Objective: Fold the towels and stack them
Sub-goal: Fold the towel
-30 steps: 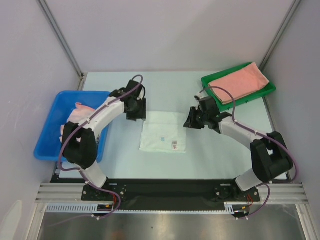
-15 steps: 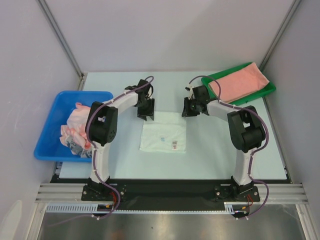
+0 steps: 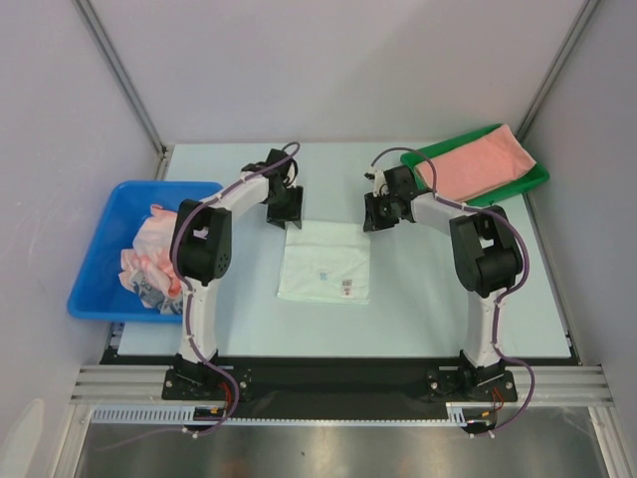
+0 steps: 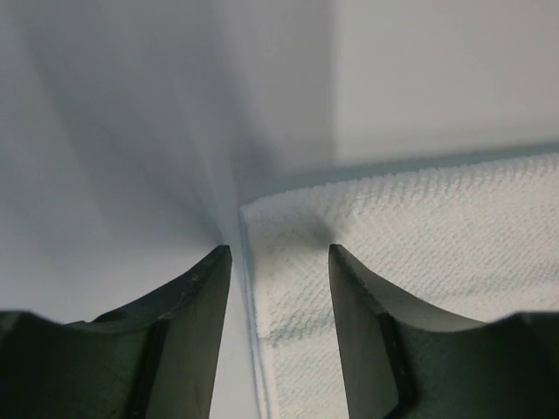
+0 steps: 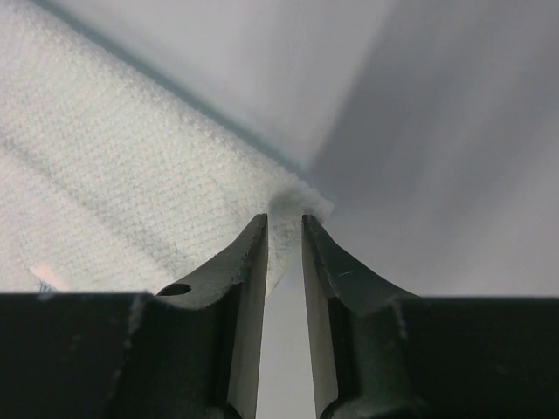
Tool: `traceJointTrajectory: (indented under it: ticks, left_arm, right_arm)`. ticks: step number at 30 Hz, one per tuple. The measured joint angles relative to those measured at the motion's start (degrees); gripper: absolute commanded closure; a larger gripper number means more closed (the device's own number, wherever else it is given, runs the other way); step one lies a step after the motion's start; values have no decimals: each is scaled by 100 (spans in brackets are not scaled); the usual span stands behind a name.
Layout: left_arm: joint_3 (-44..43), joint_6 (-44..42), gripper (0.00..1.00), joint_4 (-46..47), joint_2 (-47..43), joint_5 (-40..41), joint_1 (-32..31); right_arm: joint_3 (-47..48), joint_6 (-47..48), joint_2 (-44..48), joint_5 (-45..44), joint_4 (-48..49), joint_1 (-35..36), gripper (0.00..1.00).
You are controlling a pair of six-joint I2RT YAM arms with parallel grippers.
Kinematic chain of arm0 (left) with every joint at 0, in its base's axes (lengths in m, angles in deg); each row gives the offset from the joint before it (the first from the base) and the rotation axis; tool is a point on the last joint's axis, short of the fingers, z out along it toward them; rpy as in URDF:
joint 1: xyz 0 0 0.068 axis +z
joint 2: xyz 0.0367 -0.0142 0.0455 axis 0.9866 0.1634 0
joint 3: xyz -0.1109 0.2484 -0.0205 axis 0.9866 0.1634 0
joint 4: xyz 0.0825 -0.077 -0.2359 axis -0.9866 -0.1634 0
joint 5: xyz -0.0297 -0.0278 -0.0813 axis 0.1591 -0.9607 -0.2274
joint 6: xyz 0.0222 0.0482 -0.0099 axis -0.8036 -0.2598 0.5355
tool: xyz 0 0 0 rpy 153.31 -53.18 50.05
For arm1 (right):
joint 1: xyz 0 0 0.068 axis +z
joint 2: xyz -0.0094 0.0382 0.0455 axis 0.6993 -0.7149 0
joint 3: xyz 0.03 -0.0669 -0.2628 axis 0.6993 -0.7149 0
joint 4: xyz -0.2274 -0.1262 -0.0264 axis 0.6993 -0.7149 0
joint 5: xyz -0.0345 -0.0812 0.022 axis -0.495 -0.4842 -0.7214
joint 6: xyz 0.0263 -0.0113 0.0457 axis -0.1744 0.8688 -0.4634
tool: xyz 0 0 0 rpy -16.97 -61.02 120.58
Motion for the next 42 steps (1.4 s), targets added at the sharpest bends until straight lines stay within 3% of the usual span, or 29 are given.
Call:
traceJointTrajectory:
  ticks: [5,14,22,32,35,39,42]
  left_arm:
    - [-391,-540,39,-129,9,17,26]
    - [-1067,-1576,43,-205,251,-612,216]
    - [-1287,-2288,48,-518,800,-918,243]
    - [-1547,-2594,64,-599,986,-863,302]
    - [-1550,-2636,73,-590,997,-872,315]
    - [-1576,-2726,95,-577,1029,-881,328]
    - [-1615,-2791,100,-586,1060,-931,341]
  right_arm:
    - [374,599,-7,317,-544,-20,68]
    - [1207,1508,-258,1121,-1325,-195,59]
    - [1934,2120,-962,1515,-2070,-407,59]
    - [2284,2343,-1349,1727,-2374,-472,67]
    - [2356,2387,-1399,1788,-2402,-472,69]
    - [2433,2490,-1458,1801,-2457,-481,82]
    - [2496,2546,-1510,1832,-2505,-503,92]
